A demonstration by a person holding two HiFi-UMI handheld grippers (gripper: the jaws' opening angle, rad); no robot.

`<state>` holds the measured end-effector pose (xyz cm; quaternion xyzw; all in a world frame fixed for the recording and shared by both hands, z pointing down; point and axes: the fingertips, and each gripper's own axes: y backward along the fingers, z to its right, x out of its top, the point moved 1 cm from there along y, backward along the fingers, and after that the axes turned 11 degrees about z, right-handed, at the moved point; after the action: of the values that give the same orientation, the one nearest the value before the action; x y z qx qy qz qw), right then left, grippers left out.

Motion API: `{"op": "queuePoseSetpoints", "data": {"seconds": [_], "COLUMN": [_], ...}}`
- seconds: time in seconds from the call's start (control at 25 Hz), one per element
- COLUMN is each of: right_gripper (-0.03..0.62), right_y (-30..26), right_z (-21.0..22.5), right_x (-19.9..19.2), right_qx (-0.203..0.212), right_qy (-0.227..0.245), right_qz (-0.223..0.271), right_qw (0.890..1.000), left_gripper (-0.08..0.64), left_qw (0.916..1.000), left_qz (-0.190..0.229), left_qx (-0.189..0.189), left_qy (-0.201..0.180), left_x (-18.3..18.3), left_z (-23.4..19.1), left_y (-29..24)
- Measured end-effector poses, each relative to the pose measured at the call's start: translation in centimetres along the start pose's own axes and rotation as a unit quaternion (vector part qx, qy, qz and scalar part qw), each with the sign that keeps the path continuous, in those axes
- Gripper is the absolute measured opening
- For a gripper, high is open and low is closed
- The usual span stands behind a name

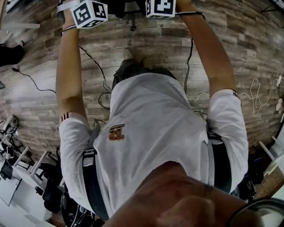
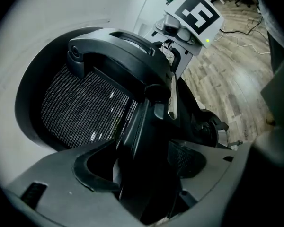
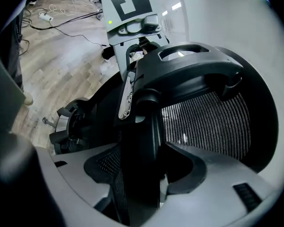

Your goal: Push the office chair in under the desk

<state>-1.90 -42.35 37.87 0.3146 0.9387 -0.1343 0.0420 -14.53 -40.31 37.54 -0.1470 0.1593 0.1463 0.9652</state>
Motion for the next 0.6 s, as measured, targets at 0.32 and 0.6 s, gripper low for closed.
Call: {"op": "queuePoseSetpoints", "data": {"seconds": [0.32, 0.6], "right_gripper": [0.259, 0.259], "right_y": [-5.4, -9.6], "right_z": [1.3, 2.4], "right_x": [0.1, -0.4], "right_qx": [-0.002, -0.002], "right_qy": [-0.007, -0.016], "right_qz": [-0.02, -0.04], "right_qw": [1.0, 0.999], "left_gripper": [0.331, 0.331], "left_qw": [0.9999, 0.9996], "left_qz": [0.011, 0.025], "left_qx": [-0.004, -0.009], "left_qy": [-0.005, -0.008], "left_x": [-4.2, -7.2], "left_z": [-2.5, -4.6], "left_y": [-3.6, -6.7]}}
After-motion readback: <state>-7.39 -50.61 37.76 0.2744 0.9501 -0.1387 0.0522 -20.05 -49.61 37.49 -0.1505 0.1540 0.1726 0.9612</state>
